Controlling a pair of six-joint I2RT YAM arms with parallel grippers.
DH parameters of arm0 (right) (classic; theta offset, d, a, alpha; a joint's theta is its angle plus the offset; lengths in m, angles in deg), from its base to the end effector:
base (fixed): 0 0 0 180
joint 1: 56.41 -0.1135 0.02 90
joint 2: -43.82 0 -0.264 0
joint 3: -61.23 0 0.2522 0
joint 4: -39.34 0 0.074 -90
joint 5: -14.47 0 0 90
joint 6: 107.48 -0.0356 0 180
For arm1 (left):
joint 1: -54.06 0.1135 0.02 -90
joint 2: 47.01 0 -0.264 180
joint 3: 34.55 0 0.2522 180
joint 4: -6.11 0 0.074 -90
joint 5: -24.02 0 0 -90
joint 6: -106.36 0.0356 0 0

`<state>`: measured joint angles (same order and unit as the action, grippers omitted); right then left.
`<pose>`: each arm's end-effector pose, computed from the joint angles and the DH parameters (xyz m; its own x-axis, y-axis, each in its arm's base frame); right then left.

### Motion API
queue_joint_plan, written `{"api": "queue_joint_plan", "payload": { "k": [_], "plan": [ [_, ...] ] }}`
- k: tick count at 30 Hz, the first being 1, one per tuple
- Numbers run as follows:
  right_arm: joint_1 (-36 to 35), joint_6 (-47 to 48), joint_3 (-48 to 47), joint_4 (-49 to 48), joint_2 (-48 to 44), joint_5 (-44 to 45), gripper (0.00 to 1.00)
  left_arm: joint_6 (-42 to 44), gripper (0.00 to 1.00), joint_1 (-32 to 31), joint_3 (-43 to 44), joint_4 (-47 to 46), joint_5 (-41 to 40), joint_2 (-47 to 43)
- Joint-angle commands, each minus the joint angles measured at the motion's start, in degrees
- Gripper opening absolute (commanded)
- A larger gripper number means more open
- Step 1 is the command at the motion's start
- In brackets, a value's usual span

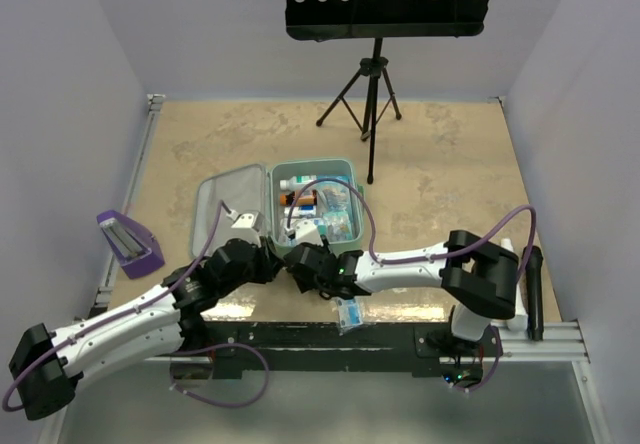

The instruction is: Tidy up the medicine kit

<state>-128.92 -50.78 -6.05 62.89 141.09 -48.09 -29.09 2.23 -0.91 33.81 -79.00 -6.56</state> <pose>0.1162 0.3142 0.1644 -0.6216 -0.3513 -0.7002 -0.5060 0.8624 0.0165 0.1046 -0.1201 0.1933 -0.7097 -0.2206 -0.6690 0.2074 0.8422 -0.4977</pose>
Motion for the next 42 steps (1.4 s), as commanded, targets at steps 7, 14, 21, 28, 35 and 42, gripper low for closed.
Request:
{"api": "queue_joint_plan", "payload": {
  "k": [7, 14, 21, 28, 35, 42],
  "plan": [
    [2.5, 3.3, 3.7, -7.2, -1.4, -5.7, 0.59, -0.9, 0.24, -0.1, 6.6, 6.3, -6.6, -1.6],
    [2.4, 3.7, 6.4, -9.1, -3.7, -9.9, 0.57, -0.8, 0.24, 0.0, 8.6, 6.5, -7.6, -1.8],
    [2.1, 2.2, 6.5, -7.1, -6.0, -8.4, 0.62, -0.9, 0.25, 0.0, 9.7, 6.8, -8.6, -2.1],
    [2.1, 4.3, 5.6, -6.6, -5.5, -10.7, 0.61, -1.0, 0.26, 0.0, 9.7, 7.1, -8.9, -2.3],
    [2.1, 5.2, 4.9, -5.5, -2.3, -12.1, 0.57, -1.2, 0.26, 0.0, 9.7, 7.4, -9.2, -3.0],
    [2.1, 5.3, 4.2, -4.6, -0.1, -12.7, 0.50, -1.0, 0.26, 0.0, 9.8, 7.4, -9.5, -2.7]
  ]
}}
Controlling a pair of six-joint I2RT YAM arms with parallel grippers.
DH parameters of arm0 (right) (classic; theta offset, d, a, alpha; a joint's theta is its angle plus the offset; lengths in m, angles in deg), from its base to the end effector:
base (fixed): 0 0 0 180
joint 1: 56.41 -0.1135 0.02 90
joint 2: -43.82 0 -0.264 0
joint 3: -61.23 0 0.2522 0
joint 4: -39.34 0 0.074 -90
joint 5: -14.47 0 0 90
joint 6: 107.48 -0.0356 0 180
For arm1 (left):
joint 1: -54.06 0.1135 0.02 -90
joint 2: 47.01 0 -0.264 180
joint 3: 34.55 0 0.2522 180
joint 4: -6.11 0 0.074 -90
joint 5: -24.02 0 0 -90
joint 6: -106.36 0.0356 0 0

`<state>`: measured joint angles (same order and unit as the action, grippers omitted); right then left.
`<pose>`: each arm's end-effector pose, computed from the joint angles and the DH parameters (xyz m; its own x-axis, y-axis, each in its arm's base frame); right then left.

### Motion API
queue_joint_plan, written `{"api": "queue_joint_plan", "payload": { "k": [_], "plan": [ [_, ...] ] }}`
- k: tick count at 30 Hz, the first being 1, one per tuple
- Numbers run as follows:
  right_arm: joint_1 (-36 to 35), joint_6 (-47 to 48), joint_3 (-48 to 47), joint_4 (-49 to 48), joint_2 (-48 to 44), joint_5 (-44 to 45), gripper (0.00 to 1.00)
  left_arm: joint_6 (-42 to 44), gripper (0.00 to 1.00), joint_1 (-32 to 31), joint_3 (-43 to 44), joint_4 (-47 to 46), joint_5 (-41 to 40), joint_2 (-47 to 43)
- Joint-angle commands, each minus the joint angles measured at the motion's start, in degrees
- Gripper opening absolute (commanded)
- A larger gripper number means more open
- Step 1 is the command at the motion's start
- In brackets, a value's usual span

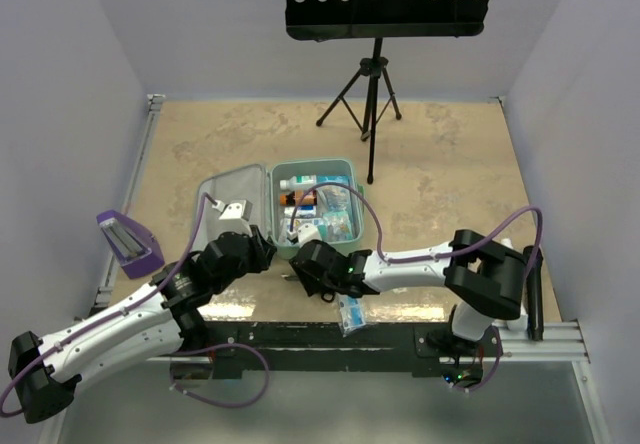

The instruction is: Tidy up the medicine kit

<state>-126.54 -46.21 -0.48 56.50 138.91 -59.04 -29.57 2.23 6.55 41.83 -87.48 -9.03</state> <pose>0.1192 0.3001 0.1542 -0.6341 -0.3985 -0.6626 -0.6109 0.7836 0.1133 0.1054 -0.1130 0.2320 -0.6200 -0.2929 -0.7278 0.1368 0.8731 -0.4680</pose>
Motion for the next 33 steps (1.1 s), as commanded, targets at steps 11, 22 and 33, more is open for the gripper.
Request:
{"api": "queue_joint_plan", "payload": {
  "k": [11, 22, 33],
  "plan": [
    [-1.0, -1.7, -3.7, 6.1, 4.0, 1.8, 0.29, -0.7, 0.27, 0.0, 2.1, -0.8, -1.2, -0.3],
    [-1.2, -1.3, -3.7, 8.2, 0.8, 2.1, 0.44, -0.9, 0.27, 0.0, 1.8, -1.4, -0.7, 0.4],
    [-1.9, -1.3, -4.8, 9.4, 3.7, 1.6, 0.31, -1.0, 0.27, 0.0, 1.6, -1.5, -0.6, 0.6]
  ]
}}
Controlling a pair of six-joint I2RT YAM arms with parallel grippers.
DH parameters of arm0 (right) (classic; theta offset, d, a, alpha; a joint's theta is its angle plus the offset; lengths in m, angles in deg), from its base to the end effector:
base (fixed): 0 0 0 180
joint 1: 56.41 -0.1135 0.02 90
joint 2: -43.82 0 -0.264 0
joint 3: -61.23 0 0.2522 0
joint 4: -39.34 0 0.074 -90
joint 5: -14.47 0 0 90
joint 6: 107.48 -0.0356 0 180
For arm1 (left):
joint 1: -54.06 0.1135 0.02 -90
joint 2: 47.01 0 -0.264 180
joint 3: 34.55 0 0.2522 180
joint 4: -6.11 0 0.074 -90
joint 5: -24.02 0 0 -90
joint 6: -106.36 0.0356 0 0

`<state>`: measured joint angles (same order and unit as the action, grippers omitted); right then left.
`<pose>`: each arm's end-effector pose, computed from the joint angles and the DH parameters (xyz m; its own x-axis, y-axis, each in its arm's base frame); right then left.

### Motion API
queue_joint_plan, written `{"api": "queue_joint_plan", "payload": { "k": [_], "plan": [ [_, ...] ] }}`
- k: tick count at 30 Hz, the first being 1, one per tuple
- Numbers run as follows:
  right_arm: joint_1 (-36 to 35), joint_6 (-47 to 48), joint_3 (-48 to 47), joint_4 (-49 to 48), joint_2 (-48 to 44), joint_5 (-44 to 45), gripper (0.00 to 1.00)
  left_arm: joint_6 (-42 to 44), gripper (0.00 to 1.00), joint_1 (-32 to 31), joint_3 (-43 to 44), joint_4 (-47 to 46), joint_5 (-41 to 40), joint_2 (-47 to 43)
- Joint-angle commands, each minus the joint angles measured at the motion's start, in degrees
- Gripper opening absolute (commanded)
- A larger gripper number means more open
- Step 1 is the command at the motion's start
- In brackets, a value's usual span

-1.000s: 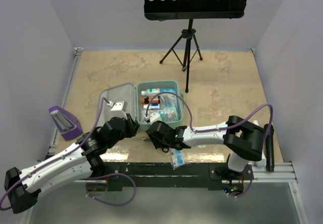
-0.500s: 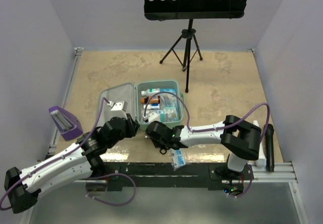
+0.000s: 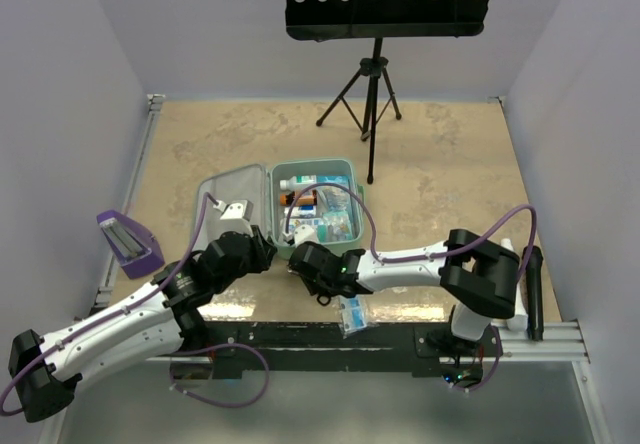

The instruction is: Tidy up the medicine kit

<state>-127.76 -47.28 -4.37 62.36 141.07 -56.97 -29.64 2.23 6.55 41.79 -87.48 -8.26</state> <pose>0.1164 0.3093 0.1551 -0.6435 -0.4334 -0.6309 -0.5987 0.7986 0.0621 0.1064 -0.1143 0.2302 -0.6259 -0.2867 -0.7253 0.1324 0.8774 -0.4611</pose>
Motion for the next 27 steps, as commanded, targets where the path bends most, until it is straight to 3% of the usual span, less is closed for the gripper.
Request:
{"api": "queue_joint_plan", "payload": {
  "k": [1, 13, 27],
  "plan": [
    [-0.6, -0.2, -1.0, 3.6, 1.7, -0.5, 0.31, -0.8, 0.27, 0.0, 1.6, -1.4, -0.6, -0.2],
    [-1.7, -1.2, -2.9, 6.6, 0.6, 1.9, 0.17, -0.8, 0.27, 0.0, 1.5, -1.7, -0.6, -0.1],
    [-2.5, -1.2, -5.3, 10.0, -2.8, 2.8, 0.14, -0.8, 0.27, 0.0, 1.7, -2.0, -0.7, 0.1]
  ]
}}
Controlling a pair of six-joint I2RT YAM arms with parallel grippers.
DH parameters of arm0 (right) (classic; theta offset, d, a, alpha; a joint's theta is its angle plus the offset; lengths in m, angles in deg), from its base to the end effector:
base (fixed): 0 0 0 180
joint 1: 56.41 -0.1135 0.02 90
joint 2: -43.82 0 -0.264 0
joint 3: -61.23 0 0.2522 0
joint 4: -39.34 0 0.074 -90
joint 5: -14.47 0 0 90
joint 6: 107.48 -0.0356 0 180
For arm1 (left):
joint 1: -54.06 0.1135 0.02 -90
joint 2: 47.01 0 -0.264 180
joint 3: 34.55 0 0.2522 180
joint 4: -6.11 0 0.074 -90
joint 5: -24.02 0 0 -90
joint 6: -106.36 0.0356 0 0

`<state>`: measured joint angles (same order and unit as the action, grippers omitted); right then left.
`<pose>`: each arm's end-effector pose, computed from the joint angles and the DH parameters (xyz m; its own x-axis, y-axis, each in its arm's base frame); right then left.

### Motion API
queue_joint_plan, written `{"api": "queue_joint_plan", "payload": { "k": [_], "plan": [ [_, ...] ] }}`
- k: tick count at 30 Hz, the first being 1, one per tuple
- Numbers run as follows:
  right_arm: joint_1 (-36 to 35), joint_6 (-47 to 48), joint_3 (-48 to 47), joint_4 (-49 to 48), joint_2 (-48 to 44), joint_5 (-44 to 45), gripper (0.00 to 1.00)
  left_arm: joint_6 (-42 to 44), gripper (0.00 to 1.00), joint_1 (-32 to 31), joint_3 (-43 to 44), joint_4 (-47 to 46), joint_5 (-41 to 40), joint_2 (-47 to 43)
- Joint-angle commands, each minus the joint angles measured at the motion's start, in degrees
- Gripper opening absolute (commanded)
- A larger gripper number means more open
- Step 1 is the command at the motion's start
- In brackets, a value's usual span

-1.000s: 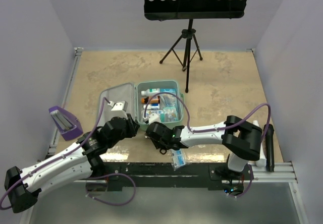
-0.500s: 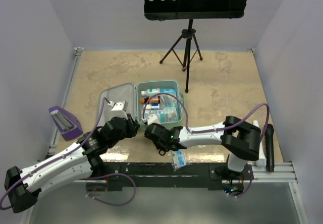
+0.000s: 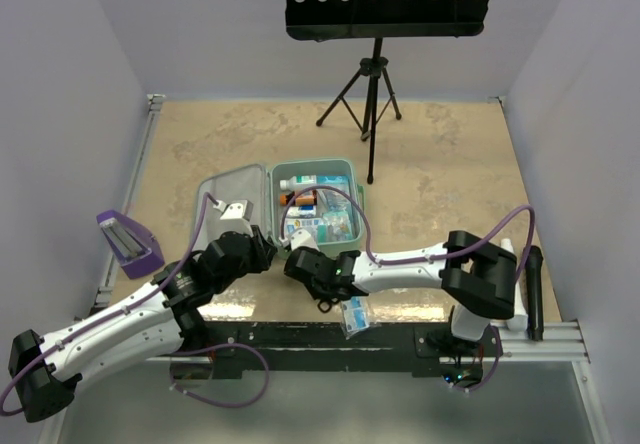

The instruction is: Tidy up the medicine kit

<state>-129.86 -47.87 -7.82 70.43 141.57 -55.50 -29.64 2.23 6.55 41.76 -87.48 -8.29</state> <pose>0.1059 0.3137 0.1611 -0.6431 -0.4956 -0.5838 -0.6100 0.7924 -0.0008 0.1064 -0.1142 0.2303 -0.6255 -0.2873 -0.7254 0.1327 0.8770 -0.4618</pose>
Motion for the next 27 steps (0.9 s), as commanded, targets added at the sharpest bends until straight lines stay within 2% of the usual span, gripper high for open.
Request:
{"api": "queue_joint_plan", "payload": {
  "k": [1, 13, 14, 19, 21, 24, 27],
  "plan": [
    [-0.5, -0.7, -1.8, 1.8, -3.4, 1.2, 0.14, -0.8, 0.28, 0.0, 1.8, -2.0, -0.6, 0.2],
    [-0.6, -1.0, -1.6, 2.3, -6.0, 0.6, 0.13, -0.8, 0.28, 0.0, 1.8, -2.6, -0.2, 0.7],
    [-0.6, -1.0, -1.4, 2.0, -6.0, 0.6, 0.15, -0.8, 0.28, 0.0, 1.8, -2.6, -0.2, 0.7],
    [-0.6, -1.3, -1.0, 0.6, -4.8, 0.3, 0.45, -1.0, 0.28, 0.0, 1.3, -2.8, 0.1, 0.7],
    [-0.6, -1.1, -0.9, 0.2, -4.0, 0.7, 0.51, -1.0, 0.28, 0.0, 1.1, -2.8, 0.1, 0.5],
    [-0.6, -0.6, -0.9, -0.9, -2.6, 1.3, 0.56, -1.3, 0.28, 0.0, 1.0, -2.7, 0.1, 0.3],
    [-0.6, 0.2, -1.1, -1.9, -1.4, 1.8, 0.56, -1.3, 0.28, 0.0, 0.9, -2.6, 0.1, 0.3]
  ]
}}
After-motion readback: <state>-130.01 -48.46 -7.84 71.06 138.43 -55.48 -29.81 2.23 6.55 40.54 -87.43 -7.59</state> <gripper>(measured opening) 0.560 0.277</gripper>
